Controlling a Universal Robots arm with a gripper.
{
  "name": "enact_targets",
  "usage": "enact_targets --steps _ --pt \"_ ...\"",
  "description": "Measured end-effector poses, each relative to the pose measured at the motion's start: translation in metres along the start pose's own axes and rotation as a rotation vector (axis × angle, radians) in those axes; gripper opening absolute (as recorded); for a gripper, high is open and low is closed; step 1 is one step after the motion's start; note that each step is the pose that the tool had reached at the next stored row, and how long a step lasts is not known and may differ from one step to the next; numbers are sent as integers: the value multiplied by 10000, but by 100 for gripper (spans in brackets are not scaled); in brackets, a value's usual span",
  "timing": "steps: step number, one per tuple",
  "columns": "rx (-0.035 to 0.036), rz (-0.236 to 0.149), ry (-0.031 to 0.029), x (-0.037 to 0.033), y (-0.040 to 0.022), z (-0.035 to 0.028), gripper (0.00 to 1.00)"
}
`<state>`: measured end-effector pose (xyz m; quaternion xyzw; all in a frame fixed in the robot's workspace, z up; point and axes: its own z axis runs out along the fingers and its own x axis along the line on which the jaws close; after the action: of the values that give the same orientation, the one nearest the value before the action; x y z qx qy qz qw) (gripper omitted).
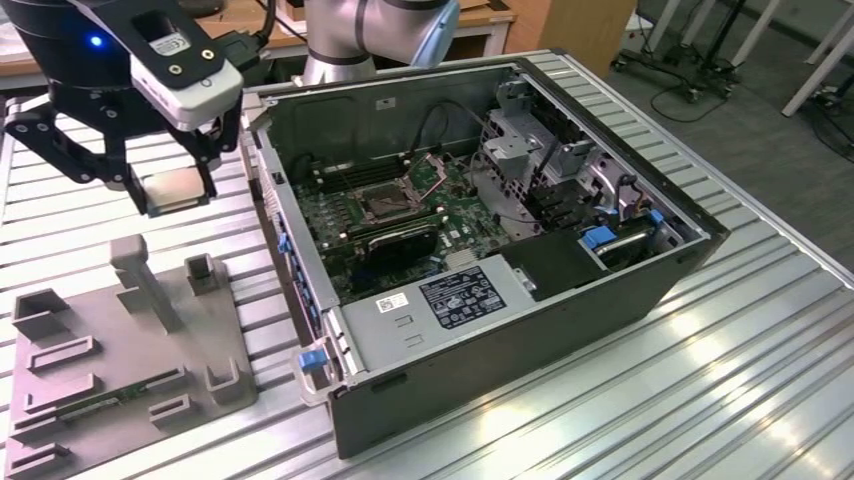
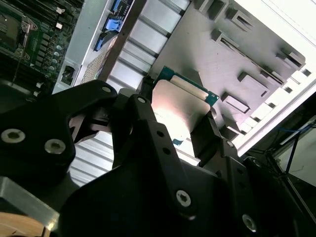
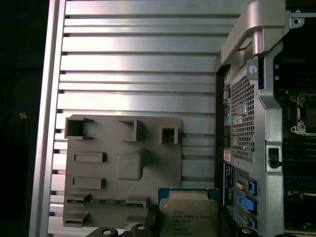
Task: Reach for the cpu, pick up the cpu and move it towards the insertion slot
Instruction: 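Pick up the cpu and move it towards the insertion slot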
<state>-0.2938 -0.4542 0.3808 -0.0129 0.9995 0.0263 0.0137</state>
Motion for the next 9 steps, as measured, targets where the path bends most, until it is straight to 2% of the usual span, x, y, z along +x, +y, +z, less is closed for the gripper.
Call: enact_targets --steps 9 --pt "0 0 0 -81 -2 2 55"
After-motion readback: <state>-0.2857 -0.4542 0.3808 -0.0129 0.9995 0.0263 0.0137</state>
